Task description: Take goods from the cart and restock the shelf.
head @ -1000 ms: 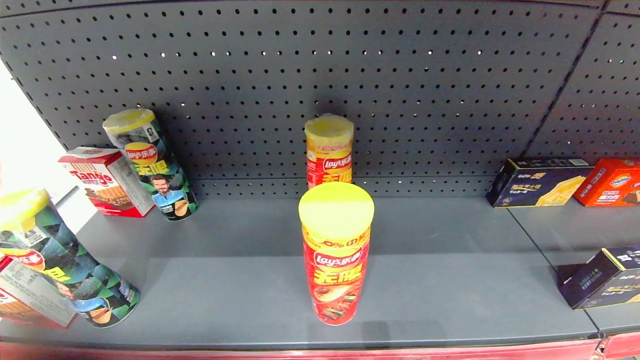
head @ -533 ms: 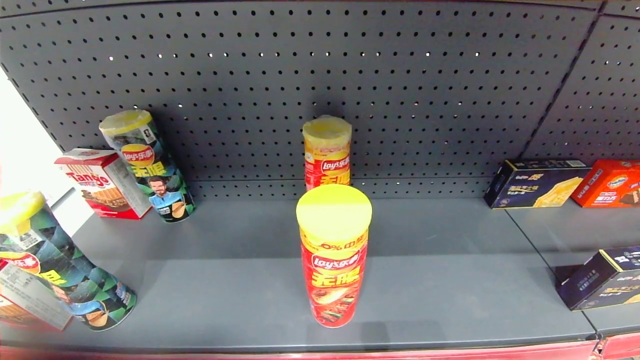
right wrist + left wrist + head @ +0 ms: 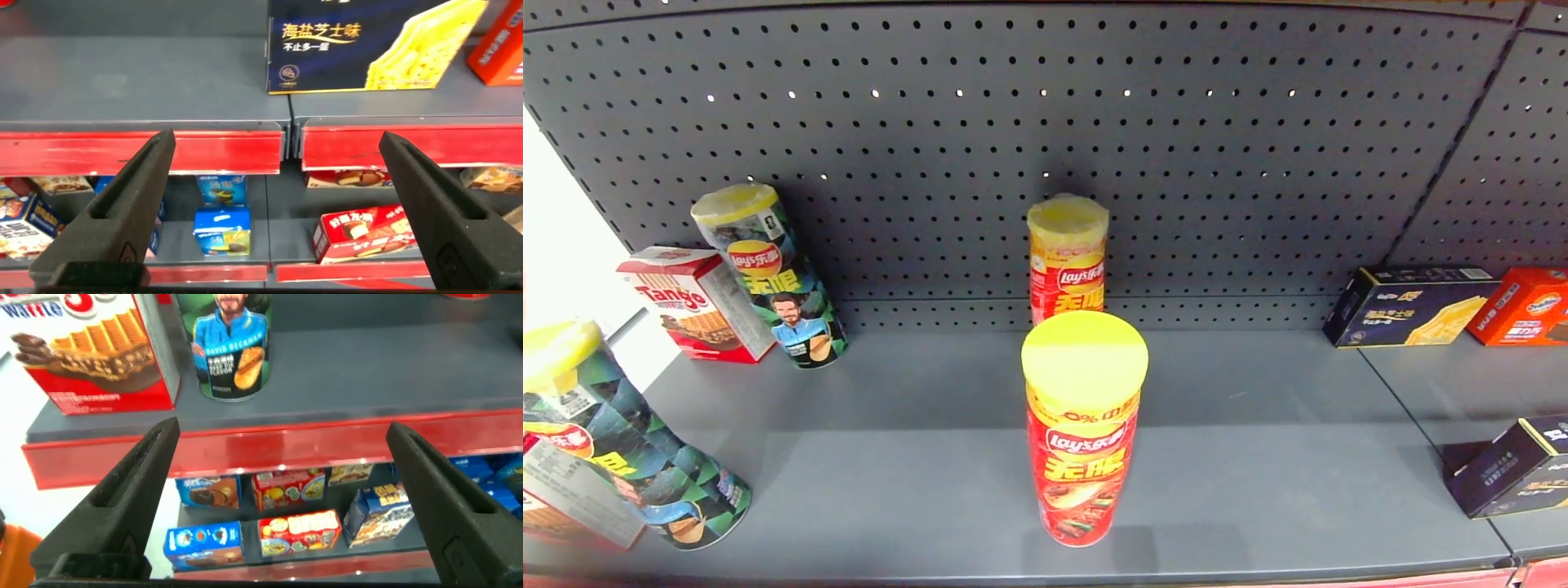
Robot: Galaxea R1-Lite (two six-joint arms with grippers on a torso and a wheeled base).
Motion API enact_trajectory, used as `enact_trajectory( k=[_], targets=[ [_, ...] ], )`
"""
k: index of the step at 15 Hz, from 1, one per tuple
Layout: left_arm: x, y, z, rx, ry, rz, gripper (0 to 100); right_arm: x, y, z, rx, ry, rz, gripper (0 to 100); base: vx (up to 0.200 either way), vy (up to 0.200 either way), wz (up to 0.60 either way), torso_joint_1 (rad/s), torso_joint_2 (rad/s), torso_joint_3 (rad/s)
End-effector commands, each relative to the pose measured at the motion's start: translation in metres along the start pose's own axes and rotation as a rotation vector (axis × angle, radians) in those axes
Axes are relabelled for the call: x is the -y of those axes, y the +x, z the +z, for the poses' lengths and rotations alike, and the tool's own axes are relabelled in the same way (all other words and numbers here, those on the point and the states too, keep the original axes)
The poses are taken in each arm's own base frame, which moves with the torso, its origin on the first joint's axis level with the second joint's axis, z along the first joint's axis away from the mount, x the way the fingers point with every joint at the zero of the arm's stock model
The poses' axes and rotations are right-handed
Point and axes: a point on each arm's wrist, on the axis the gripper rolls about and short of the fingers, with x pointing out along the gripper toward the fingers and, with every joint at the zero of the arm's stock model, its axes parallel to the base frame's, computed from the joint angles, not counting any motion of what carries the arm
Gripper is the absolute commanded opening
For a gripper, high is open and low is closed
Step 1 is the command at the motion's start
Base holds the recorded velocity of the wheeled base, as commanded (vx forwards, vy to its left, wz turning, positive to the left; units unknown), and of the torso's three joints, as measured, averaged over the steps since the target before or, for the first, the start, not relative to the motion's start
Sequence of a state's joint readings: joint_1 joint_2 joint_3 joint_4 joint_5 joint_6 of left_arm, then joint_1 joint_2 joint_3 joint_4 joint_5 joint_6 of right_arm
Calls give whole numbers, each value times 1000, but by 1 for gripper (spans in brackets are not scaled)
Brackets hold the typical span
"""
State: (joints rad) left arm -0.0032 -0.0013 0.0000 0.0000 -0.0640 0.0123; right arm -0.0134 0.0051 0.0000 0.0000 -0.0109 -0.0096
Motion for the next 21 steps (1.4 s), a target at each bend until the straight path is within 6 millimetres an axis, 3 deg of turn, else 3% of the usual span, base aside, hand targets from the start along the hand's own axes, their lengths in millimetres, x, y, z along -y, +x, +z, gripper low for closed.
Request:
enact_trajectory(
  k=[1, 21],
  targets=[
    [0, 0, 0, -1, 0, -2, 100, 0, 0, 0, -1, -1, 0, 100, 0, 0, 0, 0, 0, 0],
    [0, 0, 0, -1, 0, 0, 100, 0, 0, 0, -1, 0, 0, 100, -20, 0, 0, 0, 0, 0]
  ],
)
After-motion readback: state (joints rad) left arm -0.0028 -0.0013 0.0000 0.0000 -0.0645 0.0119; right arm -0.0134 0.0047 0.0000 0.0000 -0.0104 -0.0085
